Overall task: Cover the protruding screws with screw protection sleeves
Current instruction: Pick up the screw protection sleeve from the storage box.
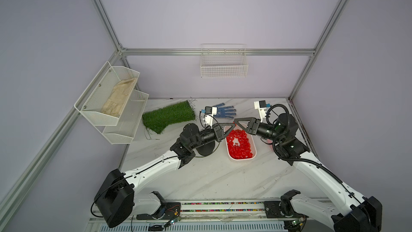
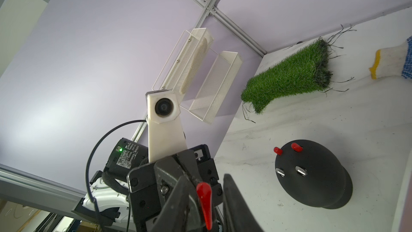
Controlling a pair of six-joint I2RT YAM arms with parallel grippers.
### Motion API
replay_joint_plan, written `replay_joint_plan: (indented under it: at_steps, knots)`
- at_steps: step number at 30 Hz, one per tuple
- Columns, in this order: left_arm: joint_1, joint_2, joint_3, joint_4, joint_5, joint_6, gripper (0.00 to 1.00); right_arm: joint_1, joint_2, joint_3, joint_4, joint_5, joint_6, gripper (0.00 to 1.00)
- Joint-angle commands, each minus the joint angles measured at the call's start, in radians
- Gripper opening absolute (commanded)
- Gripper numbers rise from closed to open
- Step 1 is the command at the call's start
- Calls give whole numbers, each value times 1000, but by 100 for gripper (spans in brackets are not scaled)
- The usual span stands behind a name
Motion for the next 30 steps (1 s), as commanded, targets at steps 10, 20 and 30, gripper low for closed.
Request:
replay_joint_plan:
  at_steps: [10, 20, 30]
  knots:
    - [13, -146, 54, -298, 53, 240, 0, -34, 95, 310, -522, -65, -369, 28]
    - [52, -167, 90, -344, 254, 260, 0, -36, 116, 376, -715, -217, -526, 27]
    - [55, -147, 115, -339, 322, 249, 0, -27, 112, 368, -747, -305, -572, 33]
